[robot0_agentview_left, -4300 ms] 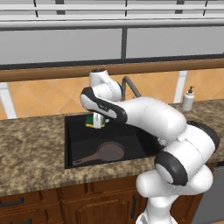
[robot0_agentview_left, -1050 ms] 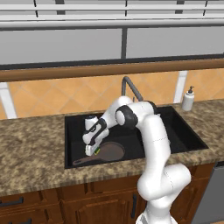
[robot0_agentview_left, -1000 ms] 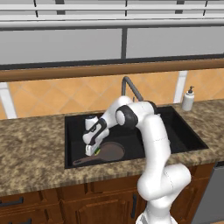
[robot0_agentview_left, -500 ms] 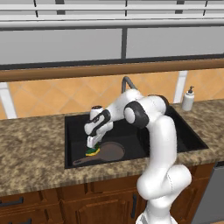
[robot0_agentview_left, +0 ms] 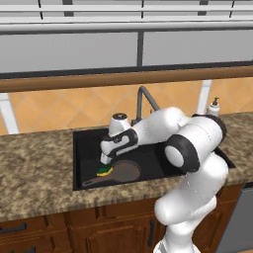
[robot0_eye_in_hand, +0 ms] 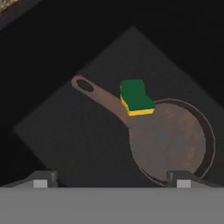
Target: Pick the pan and sponge and place them into the sink. Then turn on the water.
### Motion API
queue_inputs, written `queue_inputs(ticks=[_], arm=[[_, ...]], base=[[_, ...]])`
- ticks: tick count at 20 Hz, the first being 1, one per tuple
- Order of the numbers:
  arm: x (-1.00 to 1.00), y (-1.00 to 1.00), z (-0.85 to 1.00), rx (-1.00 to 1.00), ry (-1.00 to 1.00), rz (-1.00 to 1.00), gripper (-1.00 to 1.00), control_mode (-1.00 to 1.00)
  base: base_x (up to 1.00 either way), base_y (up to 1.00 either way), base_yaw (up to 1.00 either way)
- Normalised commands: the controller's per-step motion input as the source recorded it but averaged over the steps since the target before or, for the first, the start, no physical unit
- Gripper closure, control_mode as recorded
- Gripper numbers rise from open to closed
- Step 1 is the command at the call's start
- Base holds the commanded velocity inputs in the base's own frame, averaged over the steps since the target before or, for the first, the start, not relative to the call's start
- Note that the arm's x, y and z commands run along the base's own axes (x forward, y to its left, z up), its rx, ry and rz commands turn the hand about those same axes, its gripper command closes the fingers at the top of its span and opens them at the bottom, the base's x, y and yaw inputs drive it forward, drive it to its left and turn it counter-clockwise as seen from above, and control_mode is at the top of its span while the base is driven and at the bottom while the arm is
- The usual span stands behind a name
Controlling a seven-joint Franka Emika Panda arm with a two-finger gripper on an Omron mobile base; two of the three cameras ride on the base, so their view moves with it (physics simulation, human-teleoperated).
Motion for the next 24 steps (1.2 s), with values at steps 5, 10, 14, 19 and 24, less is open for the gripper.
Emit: queue_inputs(ticks=[5, 10, 14, 19, 24], arm=[[-0.44, -0.14, 1.00, 0.00, -0.06, -0.19, -1.00, -1.00], [-0.30, -0.29, 1.00, 0.00, 0.00, -0.20, -1.00, -1.00], [-0.25, -0.38, 1.00, 0.00, 0.00, -0.22, -1.00, -1.00], [-0.26, -0.49, 0.99, 0.00, 0.00, -0.31, -1.00, -1.00], [-0.40, -0.76, 0.76, 0.09, 0.00, -0.36, -1.00, -1.00]], base=[[0.00, 0.00, 0.00], [0.00, 0.00, 0.00], [0.00, 0.00, 0.00], [0.00, 0.00, 0.00], [0.00, 0.00, 0.00]])
